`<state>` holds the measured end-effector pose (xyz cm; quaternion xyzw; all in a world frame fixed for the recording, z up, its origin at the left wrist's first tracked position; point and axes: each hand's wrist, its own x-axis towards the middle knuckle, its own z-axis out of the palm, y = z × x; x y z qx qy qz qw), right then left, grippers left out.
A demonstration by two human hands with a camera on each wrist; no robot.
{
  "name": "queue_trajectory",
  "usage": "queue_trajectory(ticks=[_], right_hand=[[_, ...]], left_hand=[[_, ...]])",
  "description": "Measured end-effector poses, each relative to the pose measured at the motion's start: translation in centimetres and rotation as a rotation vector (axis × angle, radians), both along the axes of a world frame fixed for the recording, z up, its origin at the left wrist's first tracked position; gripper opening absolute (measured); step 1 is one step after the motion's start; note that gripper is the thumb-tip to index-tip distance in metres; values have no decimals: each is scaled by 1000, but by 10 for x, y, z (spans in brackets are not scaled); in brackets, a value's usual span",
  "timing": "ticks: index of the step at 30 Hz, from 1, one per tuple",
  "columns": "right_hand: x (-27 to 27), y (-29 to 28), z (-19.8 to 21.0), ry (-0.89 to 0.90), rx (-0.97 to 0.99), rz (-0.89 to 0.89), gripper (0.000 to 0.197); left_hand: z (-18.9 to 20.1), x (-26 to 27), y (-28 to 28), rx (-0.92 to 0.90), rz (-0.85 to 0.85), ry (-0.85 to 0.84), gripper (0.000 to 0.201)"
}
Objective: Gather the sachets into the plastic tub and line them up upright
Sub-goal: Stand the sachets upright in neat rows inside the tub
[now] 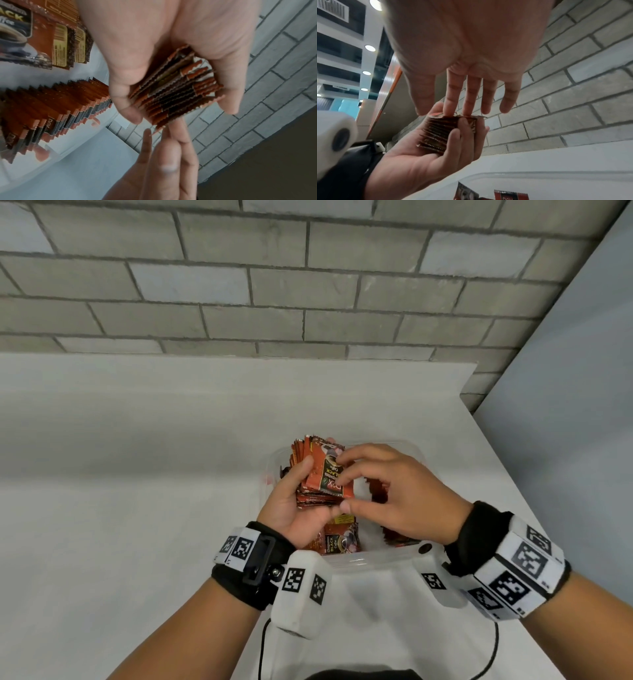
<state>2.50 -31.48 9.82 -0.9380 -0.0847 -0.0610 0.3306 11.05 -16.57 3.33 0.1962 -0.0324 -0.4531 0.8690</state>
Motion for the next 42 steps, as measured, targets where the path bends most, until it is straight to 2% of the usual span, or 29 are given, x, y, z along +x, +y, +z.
queue_trajectory(ticks=[4,6,8,10,12,14,17,21,22,25,27,30,33,37,39,42], right_hand=[[-1,3,0,-45,51,-20,26],[0,5,-2,-88,119,-173,22],[1,9,-3,-13,228,-387,26],[2,14,-7,163,371,-453,32],[1,19,-10,247,470,-426,32],[3,18,-7,230,489,-426,27],[10,10,1,156,453,-412,21],[17,3,14,164,351,-275,33],[19,2,18,168,331,-251,32],[27,-2,25,216,486,-301,37],[30,-8,23,301,550,-349,33],[35,-15,21,356,418,-311,14],[47,-21,30,317,295,-292,12],[71,-35,35,298,-98,-306,5],[81,-36,27,337,-301,-282,11],[93,-31,5,435,-484,-246,16]], left_hand=[[-1,0,1,-10,-11,-31,58],[-1,0,1,0,23,-37,57],[-1,1,0,4,63,-30,49],[2,2,0,34,76,-75,50],[3,3,1,84,81,-167,64],[2,3,2,107,72,-231,74],[5,5,4,141,67,-260,73],[9,5,0,207,91,-292,58],[9,4,-2,229,110,-292,60],[12,3,-7,243,182,-268,67],[11,5,-6,234,231,-257,67],[7,10,-2,237,255,-273,64],[5,15,4,279,277,-270,49],[-2,25,16,340,346,-196,27],[-6,28,19,364,352,-172,27],[-7,29,21,390,350,-162,30]])
